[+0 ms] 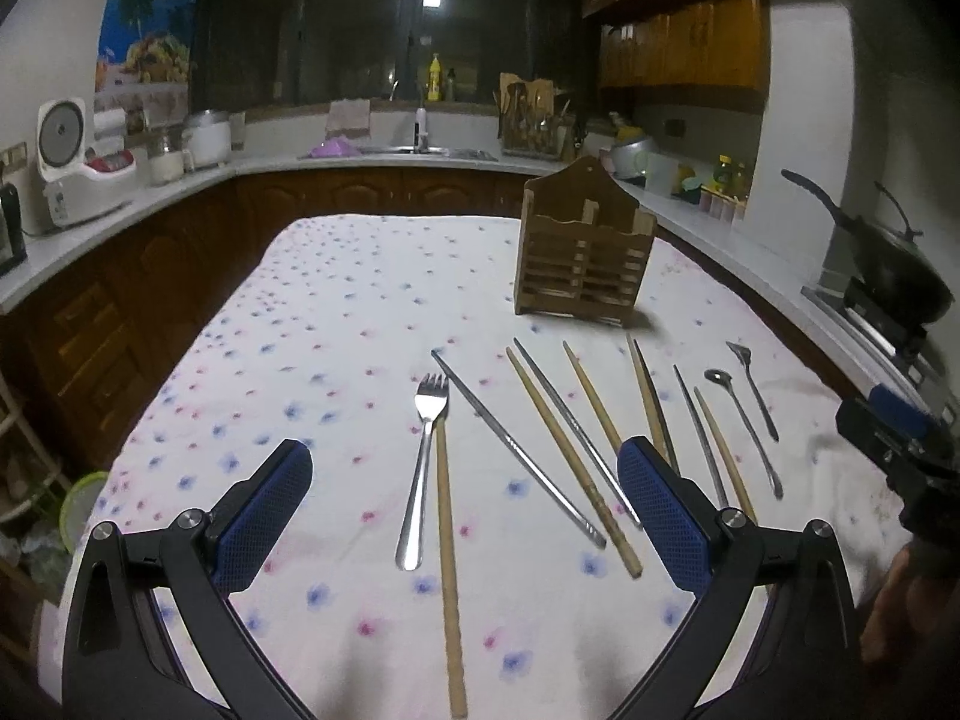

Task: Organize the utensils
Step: 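Grasp a wooden chopstick with the left tool while the right tool grasps a steel chopstick, then lift and carry the wooden chopstick with the left tool while the right carries the steel one to the holder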

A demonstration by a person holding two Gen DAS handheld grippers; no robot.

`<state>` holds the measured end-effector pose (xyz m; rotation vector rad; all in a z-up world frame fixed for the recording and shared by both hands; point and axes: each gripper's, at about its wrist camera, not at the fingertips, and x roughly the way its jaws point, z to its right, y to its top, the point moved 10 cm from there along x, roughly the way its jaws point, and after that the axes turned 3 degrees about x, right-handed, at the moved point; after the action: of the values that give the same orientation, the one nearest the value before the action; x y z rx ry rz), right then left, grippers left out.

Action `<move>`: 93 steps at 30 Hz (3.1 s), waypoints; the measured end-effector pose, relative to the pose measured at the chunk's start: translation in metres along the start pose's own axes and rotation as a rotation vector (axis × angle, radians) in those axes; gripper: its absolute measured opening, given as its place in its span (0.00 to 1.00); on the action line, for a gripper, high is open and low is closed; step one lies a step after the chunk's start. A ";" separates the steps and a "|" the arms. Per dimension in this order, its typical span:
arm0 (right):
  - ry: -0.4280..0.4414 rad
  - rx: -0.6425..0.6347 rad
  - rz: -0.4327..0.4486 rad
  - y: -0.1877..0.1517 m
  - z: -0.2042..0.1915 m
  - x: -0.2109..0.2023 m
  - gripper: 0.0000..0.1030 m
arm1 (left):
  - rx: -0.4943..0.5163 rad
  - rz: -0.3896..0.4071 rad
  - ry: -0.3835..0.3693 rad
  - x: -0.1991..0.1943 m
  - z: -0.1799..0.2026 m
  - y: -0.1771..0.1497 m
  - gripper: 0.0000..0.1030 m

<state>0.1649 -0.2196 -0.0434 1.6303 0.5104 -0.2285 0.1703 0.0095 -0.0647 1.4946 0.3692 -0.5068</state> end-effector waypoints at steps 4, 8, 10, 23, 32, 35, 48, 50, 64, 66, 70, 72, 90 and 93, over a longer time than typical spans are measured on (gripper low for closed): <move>0.004 0.036 -0.043 0.008 0.010 0.019 0.96 | -0.007 -0.020 0.005 0.015 -0.004 0.014 1.00; 0.009 0.064 -0.100 0.016 0.018 0.042 0.78 | -0.002 -0.078 -0.008 0.040 -0.003 0.027 0.96; 0.016 0.083 -0.138 0.018 0.021 0.056 0.65 | 0.001 -0.115 -0.028 0.054 0.001 0.031 0.91; 0.013 0.159 -0.392 0.005 0.037 0.164 0.30 | 0.067 -0.338 -0.090 0.152 0.033 0.032 0.66; 0.010 0.217 -0.488 -0.004 0.049 0.212 0.18 | 0.034 -0.451 -0.113 0.200 0.032 0.023 0.55; 0.014 0.210 -0.506 -0.005 0.047 0.222 0.17 | 0.038 -0.473 -0.111 0.209 0.033 0.019 0.51; -0.026 0.086 -0.564 -0.010 0.039 0.244 0.10 | 0.139 -0.507 -0.093 0.231 0.045 0.012 0.43; -0.022 0.077 -0.572 -0.008 0.037 0.249 0.10 | 0.162 -0.509 -0.098 0.233 0.050 0.013 0.42; 0.071 0.143 -0.514 0.003 0.030 0.234 0.05 | 0.134 -0.459 -0.167 0.224 0.052 0.021 0.06; 0.087 0.149 -0.491 0.012 0.027 0.225 0.05 | 0.105 -0.440 -0.189 0.213 0.051 0.028 0.05; 0.126 0.170 -0.442 0.032 0.025 0.203 0.04 | 0.077 -0.378 -0.226 0.185 0.050 0.046 0.04; 0.142 0.177 -0.405 0.045 0.023 0.189 0.04 | 0.065 -0.333 -0.249 0.166 0.049 0.059 0.04; 0.188 0.139 -0.112 0.139 0.004 0.094 0.04 | 0.040 -0.037 -0.285 0.059 0.047 0.140 0.04; 0.187 0.137 -0.093 0.146 0.004 0.092 0.04 | 0.038 -0.003 -0.278 0.052 0.043 0.150 0.04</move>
<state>0.3125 -0.2128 0.0454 1.7734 0.7270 -0.1838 0.2902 -0.0377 0.0369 1.4363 0.1445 -0.7169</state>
